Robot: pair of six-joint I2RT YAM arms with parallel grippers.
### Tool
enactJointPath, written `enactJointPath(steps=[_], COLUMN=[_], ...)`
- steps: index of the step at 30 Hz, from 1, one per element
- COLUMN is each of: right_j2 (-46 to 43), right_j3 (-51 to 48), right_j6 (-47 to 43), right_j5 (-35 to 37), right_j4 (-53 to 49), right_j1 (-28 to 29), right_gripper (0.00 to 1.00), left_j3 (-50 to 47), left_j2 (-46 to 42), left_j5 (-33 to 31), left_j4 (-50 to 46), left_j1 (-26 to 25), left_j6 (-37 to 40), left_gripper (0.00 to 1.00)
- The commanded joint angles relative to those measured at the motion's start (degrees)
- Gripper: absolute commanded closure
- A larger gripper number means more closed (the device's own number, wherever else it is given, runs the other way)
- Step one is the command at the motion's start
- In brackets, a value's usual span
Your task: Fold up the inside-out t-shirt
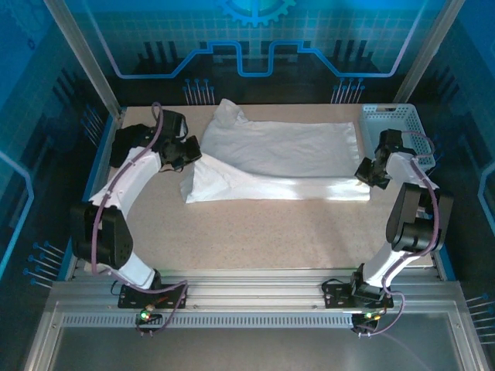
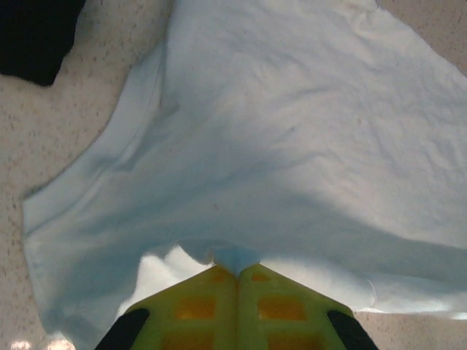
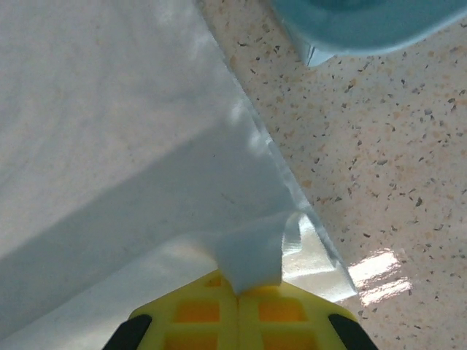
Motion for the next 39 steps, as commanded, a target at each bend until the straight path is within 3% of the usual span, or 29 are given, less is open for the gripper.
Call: enactJointPath(steps=[1,13,15,17,19,23,26,29,32,34,39], right_j2=[2.6,13.2,16.0,17.9,18.6,14.4,9.3,6.5,9.9,13.3,18.5], right_j3=[3.5,16.2,19.5,22.3,24.6,23.6,17.5,10.8,10.9,12.9,15.4], right_j6=[0.4,0.0,-0.1,-0.7,-1.6,-4.6,-5.8,-5.5,-6.2,-7.1,-9.1], right_j5=[2.3,5.8,6.4,6.9,7.4,6.9,5.3,4.4,4.2,4.8,7.6], right_j4=[0.5,-0.8,-2.0,-2.8,-3.7,-3.7,-2.9,-0.7,-1.6,-3.5,-8.9], right_j1=[1.1,5.4,5.8,6.0,6.4,8.2,10.9,13.4,13.8,13.9,13.8], right_gripper=[0.95,0.9,0.82,0.68,0.6,0.55,0.53,0.51,0.5,0.5,0.5], left_j3=[4.8,19.8,22.9,26.2,29.9,34.7,25.5,6.0,-9.0,-13.6,-14.9], left_j2=[3.5,19.3,23.0,26.9,30.5,33.3,26.9,15.7,8.5,7.4,11.1], left_j5=[-0.5,-2.2,-2.3,-2.5,-2.0,-1.3,0.9,4.0,5.6,7.3,9.6], left_j4=[-0.3,-1.7,-2.3,-2.4,-2.3,-3.5,1.9,15.1,24.6,26.8,26.0], left_j1=[1.4,3.1,3.2,3.4,3.7,4.0,3.8,3.0,1.9,1.4,1.1], left_j6=[1.7,3.4,3.3,3.0,2.4,1.7,-0.7,-6.3,-10.8,-11.0,-8.9], left_gripper=[1.0,1.0,1.0,1.0,0.87,0.66,0.54,0.44,0.39,0.38,0.38])
